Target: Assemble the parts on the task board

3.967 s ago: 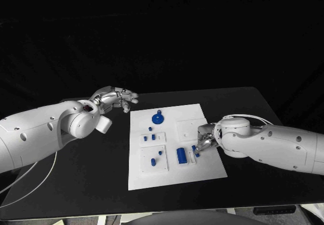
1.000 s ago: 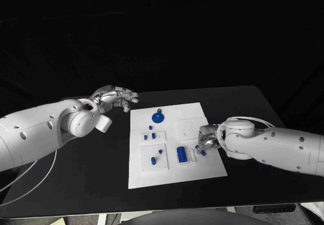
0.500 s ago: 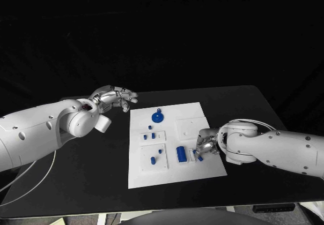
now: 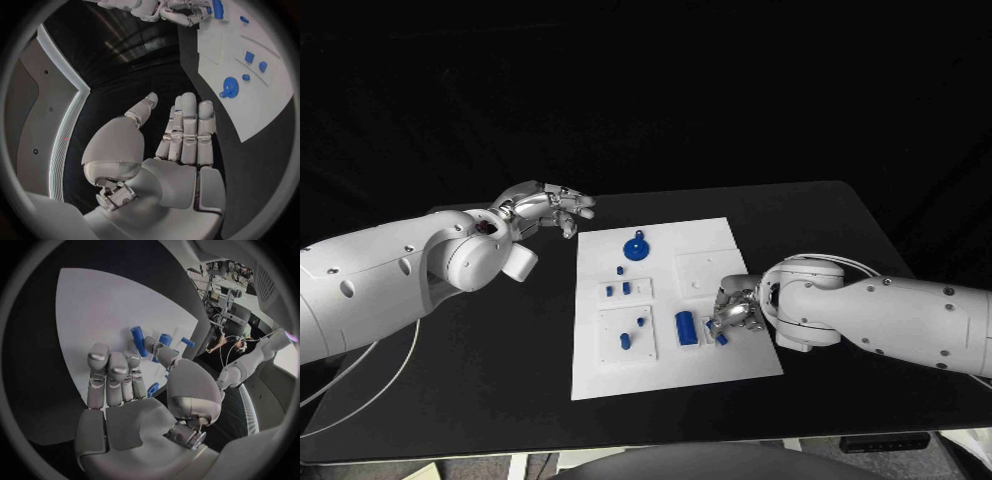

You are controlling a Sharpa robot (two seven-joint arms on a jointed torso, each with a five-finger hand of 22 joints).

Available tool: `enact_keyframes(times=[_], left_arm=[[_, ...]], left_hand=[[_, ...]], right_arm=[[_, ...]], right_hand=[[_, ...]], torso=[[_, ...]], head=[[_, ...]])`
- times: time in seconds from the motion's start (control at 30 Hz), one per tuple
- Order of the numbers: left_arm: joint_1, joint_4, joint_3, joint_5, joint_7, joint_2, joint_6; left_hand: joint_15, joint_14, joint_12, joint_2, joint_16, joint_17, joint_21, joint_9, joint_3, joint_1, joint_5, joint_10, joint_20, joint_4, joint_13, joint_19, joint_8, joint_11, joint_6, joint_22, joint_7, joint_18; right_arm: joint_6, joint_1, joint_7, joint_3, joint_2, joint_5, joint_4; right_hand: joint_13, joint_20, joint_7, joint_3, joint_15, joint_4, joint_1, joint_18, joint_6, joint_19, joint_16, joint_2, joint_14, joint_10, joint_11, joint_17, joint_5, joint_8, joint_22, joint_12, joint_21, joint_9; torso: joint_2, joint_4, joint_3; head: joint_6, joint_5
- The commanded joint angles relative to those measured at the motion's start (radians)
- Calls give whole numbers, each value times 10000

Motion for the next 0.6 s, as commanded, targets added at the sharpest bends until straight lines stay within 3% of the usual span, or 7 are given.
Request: enact_keyframes(times=[0.03,0.33,0.6], left_arm=[[4,21,4,-56,50,5,175],[4,19,4,-58,25,-5,187],[4,24,4,-64,-11,0,227]], left_hand=[[11,16,8,-1,-44,13,-40,-10,28,-15,-7,-15,-47,53,14,1,52,40,-28,10,10,805],[12,15,7,-3,-46,16,-42,-12,27,-16,-8,-18,-46,57,14,1,53,41,-31,11,11,804],[13,15,7,-7,-48,17,-43,-13,24,-21,-10,-20,-44,62,14,1,53,42,-32,13,12,803]], right_arm=[[-59,-27,-98,-15,75,-150,-55],[-77,-27,-84,-15,159,-140,-103],[-76,-27,-54,-15,171,-154,-114]], right_hand=[[-10,24,1,-49,-79,50,12,343,34,69,8,124,16,68,11,-13,36,18,-9,1,41,-47],[-8,9,-4,-94,-89,130,-80,343,37,77,3,47,17,61,6,-22,-59,15,-24,-8,30,-50],[-1,-7,-13,-177,-96,445,-417,343,59,76,5,-103,18,62,-2,-33,-500,6,-45,-15,15,-67]], torso=[[-1,5,2],[-1,2,7],[-2,4,6]], head=[[6,-3],[-21,22],[-32,36]])
